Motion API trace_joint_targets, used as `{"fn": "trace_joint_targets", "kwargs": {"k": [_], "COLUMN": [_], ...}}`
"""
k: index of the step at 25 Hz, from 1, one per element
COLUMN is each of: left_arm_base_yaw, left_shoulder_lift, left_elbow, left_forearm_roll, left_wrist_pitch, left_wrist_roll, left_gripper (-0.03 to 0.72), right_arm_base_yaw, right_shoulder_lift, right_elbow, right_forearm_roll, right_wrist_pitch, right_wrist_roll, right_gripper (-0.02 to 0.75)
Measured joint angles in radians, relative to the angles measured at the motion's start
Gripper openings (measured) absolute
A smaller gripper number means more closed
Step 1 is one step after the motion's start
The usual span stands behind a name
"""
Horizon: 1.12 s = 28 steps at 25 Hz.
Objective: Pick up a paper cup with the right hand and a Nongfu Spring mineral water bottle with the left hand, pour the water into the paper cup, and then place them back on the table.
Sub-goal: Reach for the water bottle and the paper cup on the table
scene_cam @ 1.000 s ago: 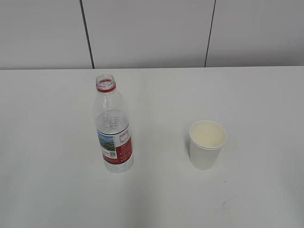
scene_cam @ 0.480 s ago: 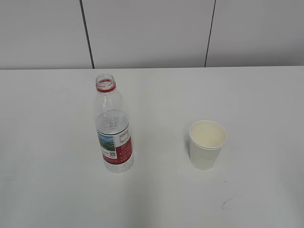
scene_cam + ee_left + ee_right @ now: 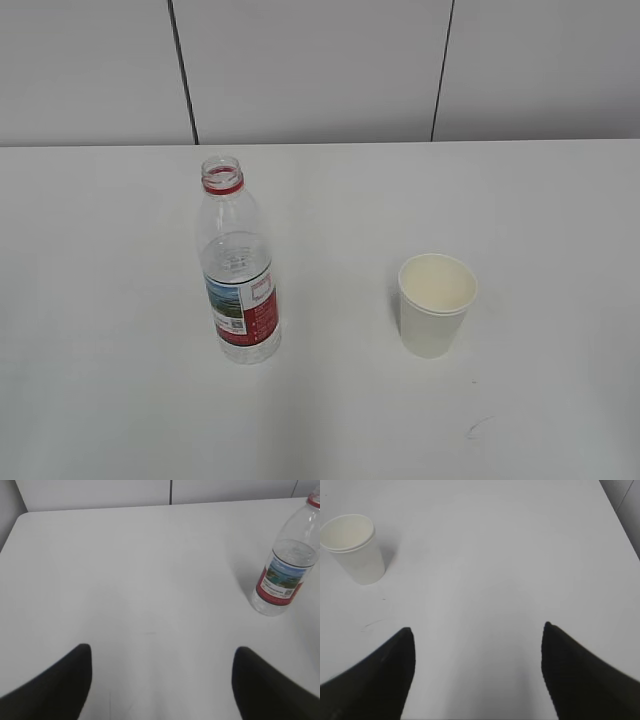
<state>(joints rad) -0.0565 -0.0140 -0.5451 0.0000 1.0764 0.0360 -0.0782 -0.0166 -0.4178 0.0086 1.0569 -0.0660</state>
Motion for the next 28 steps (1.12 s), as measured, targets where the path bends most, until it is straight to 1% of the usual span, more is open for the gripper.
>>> {"fn": "trace_joint_targets", "kwargs": {"k": [4, 8, 12, 17, 24, 28], "left_arm_base_yaw": [0.0, 0.0, 0.0, 0.0, 0.0, 0.0], "left_shoulder_lift": [0.001, 0.001, 0.009, 0.086, 0.235, 0.339], "left_elbow": [0.0, -0.016, -0.004, 0.063, 0.202, 0.26], "left_forearm_roll": [0.006, 0.019, 0.032, 0.044, 0.047, 0.048], "left_wrist_pitch": [-0.004, -0.068, -0.264, -0.505, -0.831, -0.943], "left_wrist_roll": [0.0, 0.007, 0.008, 0.01, 0.01, 0.01], "left_gripper": [0.519, 0.519, 0.519, 0.519, 0.519, 0.519], "right_arm_base_yaw": [0.0, 0.0, 0.0, 0.0, 0.0, 0.0], "right_shoulder_lift": [0.0, 0.0, 0.0, 0.017, 0.097, 0.154], "right_elbow": [-0.015, -0.027, -0.027, 0.02, 0.185, 0.283], "right_forearm_roll": [0.002, 0.004, 0.006, 0.008, 0.008, 0.008], "right_wrist_pitch": [-0.031, -0.185, -0.309, -0.556, -0.806, -0.944], "right_wrist_roll": [-0.009, -0.025, -0.05, -0.076, -0.08, -0.081], "right_gripper": [0.581, 0.582, 0.581, 0.582, 0.581, 0.581]}}
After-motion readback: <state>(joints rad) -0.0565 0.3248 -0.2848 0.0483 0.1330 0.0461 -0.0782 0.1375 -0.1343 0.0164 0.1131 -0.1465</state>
